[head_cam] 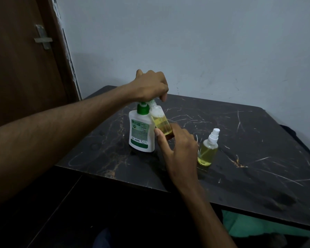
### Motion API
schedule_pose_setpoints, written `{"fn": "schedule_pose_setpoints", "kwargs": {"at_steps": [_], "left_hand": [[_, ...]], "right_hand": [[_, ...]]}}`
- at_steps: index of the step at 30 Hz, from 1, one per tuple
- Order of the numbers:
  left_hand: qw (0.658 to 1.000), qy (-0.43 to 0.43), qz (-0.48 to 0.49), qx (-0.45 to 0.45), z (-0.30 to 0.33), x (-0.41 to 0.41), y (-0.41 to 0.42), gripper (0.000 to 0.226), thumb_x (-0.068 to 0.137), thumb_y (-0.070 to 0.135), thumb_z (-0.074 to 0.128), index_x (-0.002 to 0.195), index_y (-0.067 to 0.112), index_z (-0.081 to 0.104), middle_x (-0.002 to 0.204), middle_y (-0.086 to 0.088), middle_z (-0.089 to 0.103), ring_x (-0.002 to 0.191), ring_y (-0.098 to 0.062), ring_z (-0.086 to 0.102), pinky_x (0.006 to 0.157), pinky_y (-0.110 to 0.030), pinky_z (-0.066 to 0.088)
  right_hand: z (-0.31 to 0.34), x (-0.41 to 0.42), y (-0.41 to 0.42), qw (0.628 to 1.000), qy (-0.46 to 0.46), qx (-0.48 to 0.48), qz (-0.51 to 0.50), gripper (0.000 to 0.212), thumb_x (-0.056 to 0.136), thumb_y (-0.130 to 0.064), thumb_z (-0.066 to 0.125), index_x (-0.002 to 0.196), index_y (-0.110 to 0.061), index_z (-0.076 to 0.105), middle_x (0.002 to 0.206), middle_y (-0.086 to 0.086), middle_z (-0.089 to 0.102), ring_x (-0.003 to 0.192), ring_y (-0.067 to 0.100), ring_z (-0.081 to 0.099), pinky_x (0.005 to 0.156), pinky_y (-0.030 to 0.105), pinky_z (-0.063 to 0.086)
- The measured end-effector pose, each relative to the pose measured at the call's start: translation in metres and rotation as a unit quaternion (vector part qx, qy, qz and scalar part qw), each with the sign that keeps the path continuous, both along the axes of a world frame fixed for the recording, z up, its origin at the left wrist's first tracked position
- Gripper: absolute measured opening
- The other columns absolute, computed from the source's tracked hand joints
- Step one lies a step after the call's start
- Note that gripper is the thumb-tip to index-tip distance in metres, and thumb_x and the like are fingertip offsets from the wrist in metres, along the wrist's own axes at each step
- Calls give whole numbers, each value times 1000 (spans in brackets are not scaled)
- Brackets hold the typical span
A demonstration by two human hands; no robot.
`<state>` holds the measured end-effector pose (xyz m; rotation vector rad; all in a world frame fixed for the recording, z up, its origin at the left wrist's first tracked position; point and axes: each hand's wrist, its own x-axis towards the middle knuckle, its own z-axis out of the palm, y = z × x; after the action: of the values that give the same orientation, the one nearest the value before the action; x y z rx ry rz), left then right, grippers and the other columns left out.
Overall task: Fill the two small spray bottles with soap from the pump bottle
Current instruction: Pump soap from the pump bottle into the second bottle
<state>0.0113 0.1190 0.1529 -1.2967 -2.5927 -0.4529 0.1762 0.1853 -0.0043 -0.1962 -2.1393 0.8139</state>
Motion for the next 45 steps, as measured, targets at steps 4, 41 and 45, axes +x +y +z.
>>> {"fn": "schedule_pose_setpoints", "kwargs": {"at_steps": [4, 41, 45], "left_hand": [[1000, -8, 1, 11, 3, 2, -1, 21, 84, 23, 61, 76, 17, 79, 91, 23, 67, 98, -15, 61, 98, -50, 25], [1000, -2, 12, 10, 5, 2, -2, 19, 83, 24, 63, 80, 16, 80, 87, 22, 66, 99, -17, 63, 102, -52, 27], [1000, -6, 10, 14, 3, 2, -2, 20, 85, 23, 63, 79, 16, 80, 91, 22, 65, 99, -16, 61, 101, -51, 27]], "right_hand": [[0, 1, 0, 1000, -2, -4, 0, 52, 102, -69, 39, 116, -27, 66, 98, -9, 64, 92, 13, 59, 81, 33, 49], [-1, 1, 0, 1000, 6, -5, -7, 43, 103, -66, 44, 111, -29, 64, 93, -10, 61, 88, 13, 58, 76, 32, 47], [-2, 0, 0, 1000, 5, -5, -3, 45, 103, -66, 43, 112, -28, 65, 94, -10, 62, 89, 13, 58, 77, 33, 48]]}}
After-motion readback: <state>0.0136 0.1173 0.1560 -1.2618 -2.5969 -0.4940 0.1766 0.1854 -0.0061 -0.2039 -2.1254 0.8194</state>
